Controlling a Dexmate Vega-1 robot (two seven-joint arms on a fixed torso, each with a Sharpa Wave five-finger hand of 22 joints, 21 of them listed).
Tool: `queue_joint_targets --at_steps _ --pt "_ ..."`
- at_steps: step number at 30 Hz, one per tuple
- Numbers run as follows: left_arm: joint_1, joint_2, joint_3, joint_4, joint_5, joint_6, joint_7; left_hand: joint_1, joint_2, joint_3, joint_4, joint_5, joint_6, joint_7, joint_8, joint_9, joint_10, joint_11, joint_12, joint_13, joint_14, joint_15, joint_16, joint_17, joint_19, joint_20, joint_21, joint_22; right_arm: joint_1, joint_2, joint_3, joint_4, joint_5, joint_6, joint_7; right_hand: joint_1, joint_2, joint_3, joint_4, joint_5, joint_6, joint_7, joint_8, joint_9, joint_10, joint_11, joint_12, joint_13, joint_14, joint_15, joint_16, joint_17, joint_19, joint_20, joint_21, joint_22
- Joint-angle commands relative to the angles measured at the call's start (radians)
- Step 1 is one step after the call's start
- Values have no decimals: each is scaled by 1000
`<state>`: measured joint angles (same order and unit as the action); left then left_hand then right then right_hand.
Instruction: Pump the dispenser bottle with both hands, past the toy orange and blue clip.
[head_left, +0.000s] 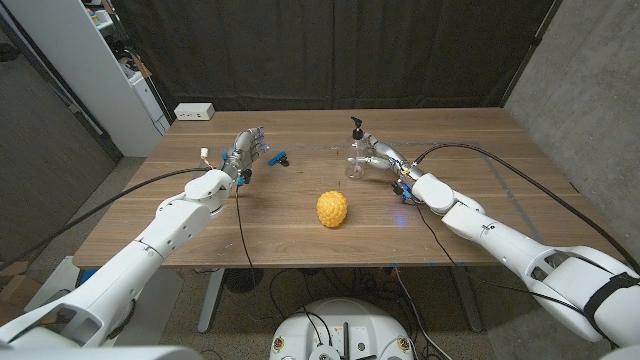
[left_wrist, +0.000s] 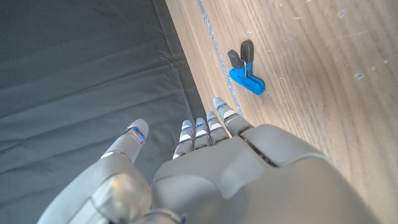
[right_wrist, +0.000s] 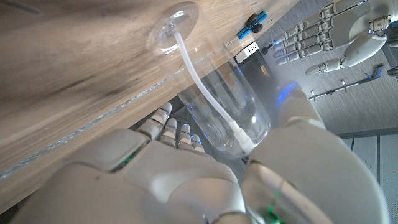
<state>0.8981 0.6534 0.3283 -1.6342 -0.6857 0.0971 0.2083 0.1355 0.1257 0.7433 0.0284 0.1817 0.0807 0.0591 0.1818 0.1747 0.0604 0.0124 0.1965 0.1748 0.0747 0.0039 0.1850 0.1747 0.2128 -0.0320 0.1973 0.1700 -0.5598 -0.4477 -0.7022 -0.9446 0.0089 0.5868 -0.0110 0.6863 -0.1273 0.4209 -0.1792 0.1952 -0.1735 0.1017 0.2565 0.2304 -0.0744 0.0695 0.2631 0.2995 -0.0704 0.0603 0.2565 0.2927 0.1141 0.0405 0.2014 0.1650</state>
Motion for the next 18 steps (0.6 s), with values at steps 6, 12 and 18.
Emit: queue_joint_targets --at_steps 6,12,18 --pt "-18 -6 7 19 -2 0 -13 3 65 7 5 0 12 2 6 2 12 1 3 3 15 0 5 2 15 2 10 3 39 80 -12 161 33 95 -34 54 1 9 9 -6 -59 0 55 16 104 -40 53 33 109 -42 45 9 65 -21 7 5" --pt "-26 -10 11 30 -1 -2 -19 3 63 10 7 0 15 2 6 2 12 1 3 3 17 0 4 2 17 2 10 4 43 91 -16 182 36 104 -47 75 1 8 11 -8 10 -8 95 25 170 -70 86 54 165 -63 66 17 104 -36 9 5" --pt "-28 -10 13 33 -1 0 -22 1 61 12 9 -1 18 3 7 2 16 2 3 3 22 2 4 1 20 2 10 4 41 92 -17 182 37 102 -58 94 3 2 14 -10 120 -30 162 40 241 -81 119 78 217 -84 85 26 147 -46 11 6"
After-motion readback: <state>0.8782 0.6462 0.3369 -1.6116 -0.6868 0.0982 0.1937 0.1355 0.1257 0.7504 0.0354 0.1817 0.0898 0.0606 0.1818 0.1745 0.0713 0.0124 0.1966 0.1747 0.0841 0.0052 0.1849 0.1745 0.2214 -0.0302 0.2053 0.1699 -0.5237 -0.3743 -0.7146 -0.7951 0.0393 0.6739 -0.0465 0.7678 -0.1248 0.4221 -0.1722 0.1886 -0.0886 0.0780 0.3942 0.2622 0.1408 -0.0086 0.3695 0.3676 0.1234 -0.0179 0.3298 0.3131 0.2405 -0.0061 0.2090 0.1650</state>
